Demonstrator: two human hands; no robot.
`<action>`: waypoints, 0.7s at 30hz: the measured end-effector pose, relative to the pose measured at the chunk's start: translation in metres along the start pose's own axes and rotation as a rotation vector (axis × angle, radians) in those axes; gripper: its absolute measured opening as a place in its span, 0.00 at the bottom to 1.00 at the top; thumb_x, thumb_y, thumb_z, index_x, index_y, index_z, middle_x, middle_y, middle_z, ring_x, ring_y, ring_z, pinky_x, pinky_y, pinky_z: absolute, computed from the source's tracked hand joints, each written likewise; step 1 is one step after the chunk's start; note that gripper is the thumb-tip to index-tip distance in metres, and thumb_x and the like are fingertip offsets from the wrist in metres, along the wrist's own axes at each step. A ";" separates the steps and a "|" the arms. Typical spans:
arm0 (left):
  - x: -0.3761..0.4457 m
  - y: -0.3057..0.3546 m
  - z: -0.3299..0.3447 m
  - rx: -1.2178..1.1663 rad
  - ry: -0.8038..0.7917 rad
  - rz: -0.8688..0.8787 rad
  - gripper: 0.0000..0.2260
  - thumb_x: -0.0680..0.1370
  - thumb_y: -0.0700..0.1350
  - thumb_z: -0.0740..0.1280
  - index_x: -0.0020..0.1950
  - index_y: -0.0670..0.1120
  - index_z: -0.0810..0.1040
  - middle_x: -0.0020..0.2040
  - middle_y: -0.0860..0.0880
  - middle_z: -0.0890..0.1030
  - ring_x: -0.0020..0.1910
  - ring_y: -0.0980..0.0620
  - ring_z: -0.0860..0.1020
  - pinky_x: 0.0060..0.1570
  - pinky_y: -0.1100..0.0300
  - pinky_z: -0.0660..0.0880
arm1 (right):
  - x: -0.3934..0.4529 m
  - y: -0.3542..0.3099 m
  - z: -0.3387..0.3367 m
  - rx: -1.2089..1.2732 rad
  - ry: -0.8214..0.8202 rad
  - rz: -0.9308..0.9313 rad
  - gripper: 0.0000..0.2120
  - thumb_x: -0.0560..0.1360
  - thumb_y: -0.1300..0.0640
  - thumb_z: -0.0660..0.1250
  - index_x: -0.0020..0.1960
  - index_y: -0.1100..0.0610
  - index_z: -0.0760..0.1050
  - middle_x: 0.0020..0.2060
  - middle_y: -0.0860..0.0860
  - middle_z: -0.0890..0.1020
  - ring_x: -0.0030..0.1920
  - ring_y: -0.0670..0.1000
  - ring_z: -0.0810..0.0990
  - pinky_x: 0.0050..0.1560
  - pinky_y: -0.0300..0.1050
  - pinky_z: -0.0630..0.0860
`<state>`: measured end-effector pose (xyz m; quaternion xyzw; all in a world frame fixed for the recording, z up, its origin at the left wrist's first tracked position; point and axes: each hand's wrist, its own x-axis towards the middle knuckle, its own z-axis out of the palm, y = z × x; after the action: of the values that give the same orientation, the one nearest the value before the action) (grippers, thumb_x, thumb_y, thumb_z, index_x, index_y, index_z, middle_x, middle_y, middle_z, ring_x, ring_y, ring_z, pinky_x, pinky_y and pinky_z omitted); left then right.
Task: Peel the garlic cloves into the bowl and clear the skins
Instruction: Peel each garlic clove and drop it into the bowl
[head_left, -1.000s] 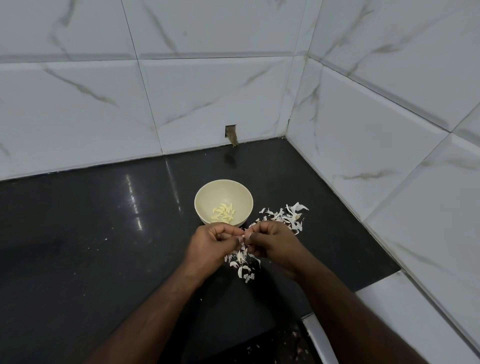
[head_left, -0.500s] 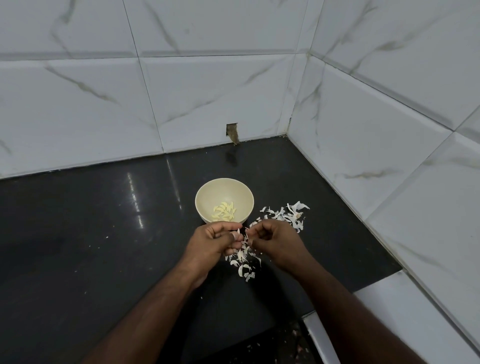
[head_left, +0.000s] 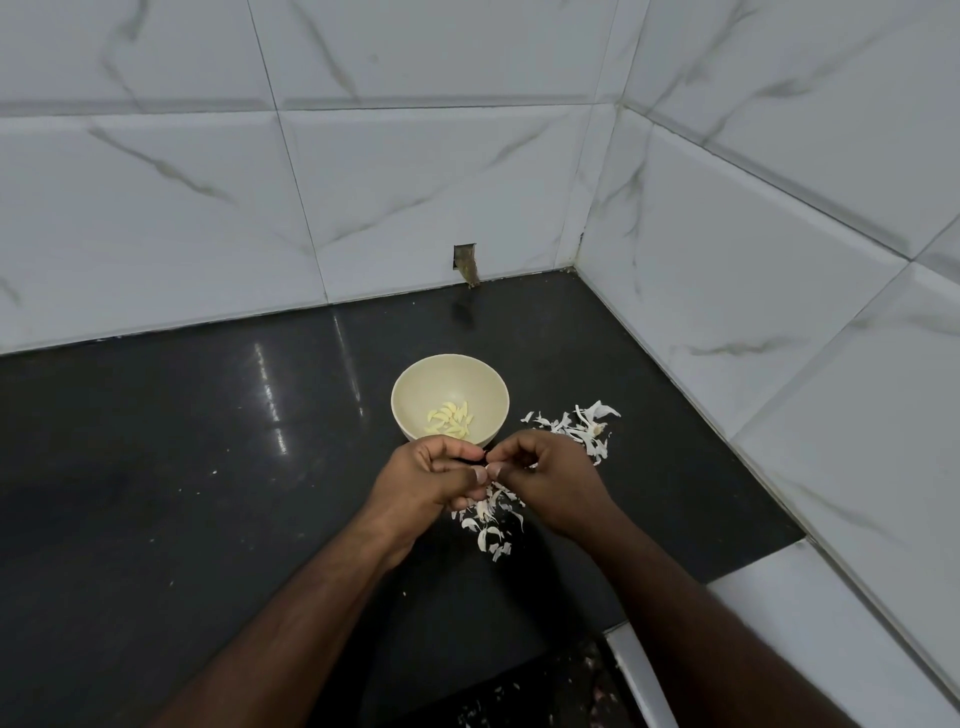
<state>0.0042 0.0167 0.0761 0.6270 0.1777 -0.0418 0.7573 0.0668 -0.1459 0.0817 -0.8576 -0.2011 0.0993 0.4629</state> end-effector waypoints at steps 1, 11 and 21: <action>0.000 0.000 0.000 -0.005 -0.001 0.007 0.09 0.74 0.32 0.73 0.53 0.37 0.81 0.38 0.41 0.84 0.35 0.51 0.83 0.34 0.64 0.76 | 0.000 0.000 0.001 0.007 0.005 0.010 0.09 0.72 0.59 0.74 0.39 0.47 0.80 0.36 0.45 0.84 0.37 0.42 0.80 0.44 0.44 0.78; 0.003 -0.004 0.001 0.079 0.083 0.143 0.08 0.73 0.31 0.74 0.47 0.41 0.83 0.36 0.43 0.84 0.35 0.51 0.81 0.36 0.63 0.77 | 0.000 -0.006 0.006 0.498 -0.083 0.315 0.03 0.75 0.68 0.68 0.44 0.63 0.80 0.35 0.57 0.80 0.35 0.51 0.76 0.36 0.45 0.74; 0.006 -0.004 0.002 -0.035 0.042 0.129 0.06 0.73 0.31 0.73 0.48 0.38 0.83 0.38 0.41 0.85 0.38 0.50 0.84 0.37 0.64 0.78 | 0.001 -0.004 0.007 0.925 -0.149 0.510 0.06 0.77 0.68 0.64 0.44 0.62 0.78 0.34 0.55 0.81 0.34 0.49 0.77 0.35 0.42 0.72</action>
<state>0.0086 0.0150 0.0708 0.6245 0.1535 0.0233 0.7654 0.0644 -0.1379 0.0809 -0.5761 0.0461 0.3476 0.7384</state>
